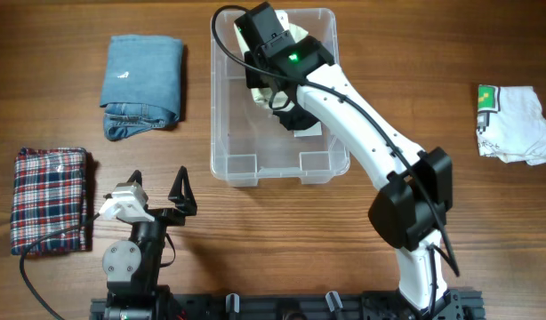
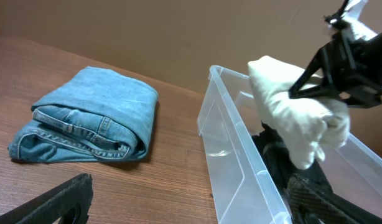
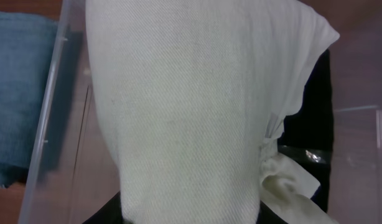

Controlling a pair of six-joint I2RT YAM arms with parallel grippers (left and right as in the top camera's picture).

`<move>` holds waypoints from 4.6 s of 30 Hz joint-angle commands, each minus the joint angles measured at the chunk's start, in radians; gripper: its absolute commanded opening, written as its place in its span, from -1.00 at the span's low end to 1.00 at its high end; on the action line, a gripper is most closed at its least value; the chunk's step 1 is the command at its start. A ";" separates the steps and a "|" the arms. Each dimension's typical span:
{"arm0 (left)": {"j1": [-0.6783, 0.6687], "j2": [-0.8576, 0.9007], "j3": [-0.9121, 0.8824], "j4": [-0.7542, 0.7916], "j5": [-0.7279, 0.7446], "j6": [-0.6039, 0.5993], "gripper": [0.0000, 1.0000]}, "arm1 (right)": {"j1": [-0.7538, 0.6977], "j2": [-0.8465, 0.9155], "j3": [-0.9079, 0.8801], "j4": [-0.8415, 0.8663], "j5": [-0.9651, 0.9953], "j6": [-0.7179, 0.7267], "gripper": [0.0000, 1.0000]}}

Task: Pack container
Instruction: 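Lower the cream cloth into the bin beside the black garment, release, then reach the right gripper to the white green-print shirt and grasp it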

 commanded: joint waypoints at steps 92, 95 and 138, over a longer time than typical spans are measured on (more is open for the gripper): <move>0.008 -0.002 -0.008 0.000 -0.014 0.020 0.99 | -0.912 0.054 0.103 -0.550 0.303 -0.064 0.69; 0.008 -0.001 -0.008 0.000 -0.014 0.020 0.99 | -0.914 0.110 0.103 -0.562 0.396 -0.075 0.73; 0.008 -0.001 -0.008 0.000 -0.014 0.021 1.00 | -1.010 0.323 0.090 -0.385 0.140 -0.426 0.84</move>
